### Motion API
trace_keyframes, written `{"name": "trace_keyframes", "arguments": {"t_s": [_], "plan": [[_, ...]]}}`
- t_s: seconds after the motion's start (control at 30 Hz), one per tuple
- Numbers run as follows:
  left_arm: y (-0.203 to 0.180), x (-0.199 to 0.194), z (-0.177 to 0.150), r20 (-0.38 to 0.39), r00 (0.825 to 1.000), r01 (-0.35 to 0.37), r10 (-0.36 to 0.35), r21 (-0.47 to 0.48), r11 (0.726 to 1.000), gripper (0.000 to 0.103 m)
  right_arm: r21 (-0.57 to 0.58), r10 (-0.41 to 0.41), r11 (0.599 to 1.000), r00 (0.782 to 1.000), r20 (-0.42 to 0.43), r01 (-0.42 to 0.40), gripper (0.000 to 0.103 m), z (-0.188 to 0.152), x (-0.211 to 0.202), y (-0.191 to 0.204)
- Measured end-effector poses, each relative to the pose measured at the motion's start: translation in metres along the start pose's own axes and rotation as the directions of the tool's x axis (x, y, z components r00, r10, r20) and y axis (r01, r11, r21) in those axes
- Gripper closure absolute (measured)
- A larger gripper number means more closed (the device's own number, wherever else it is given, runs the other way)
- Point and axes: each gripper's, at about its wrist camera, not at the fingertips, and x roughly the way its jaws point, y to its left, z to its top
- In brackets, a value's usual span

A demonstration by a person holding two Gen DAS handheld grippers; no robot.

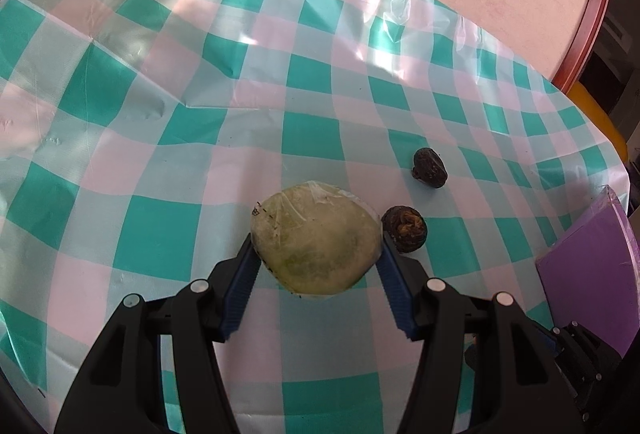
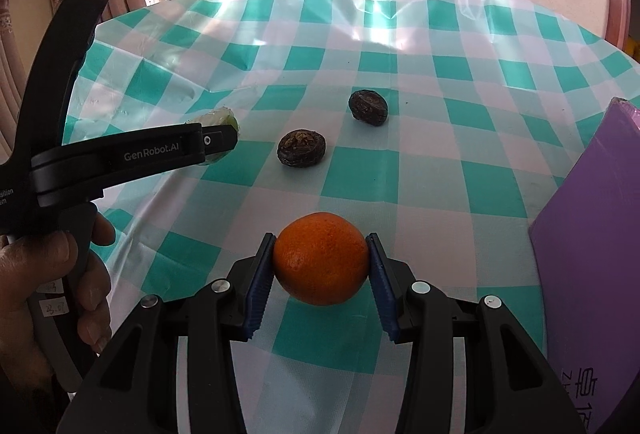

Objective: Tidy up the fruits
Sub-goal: 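Lift and carry the wrapped green fruit and orange over the purple box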

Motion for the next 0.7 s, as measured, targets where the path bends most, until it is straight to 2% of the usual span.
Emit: {"name": "trace_keyframes", "arguments": {"t_s": [0.37,0.7], "plan": [[-0.017,-0.046,0.0,0.042,0.999,0.001,-0.003,0.048,0.999,0.045,0.038,0.026,0.999,0.998,0.061,-0.029,0.059,-0.002,-0.043,-0.004],[-0.047,-0.088,-0.001,0.088,0.996,-0.002,-0.009,0.116,0.993,0.045,0.062,0.06,0.996,0.987,0.151,-0.07,0.059,0.001,-0.094,-0.007]]}}
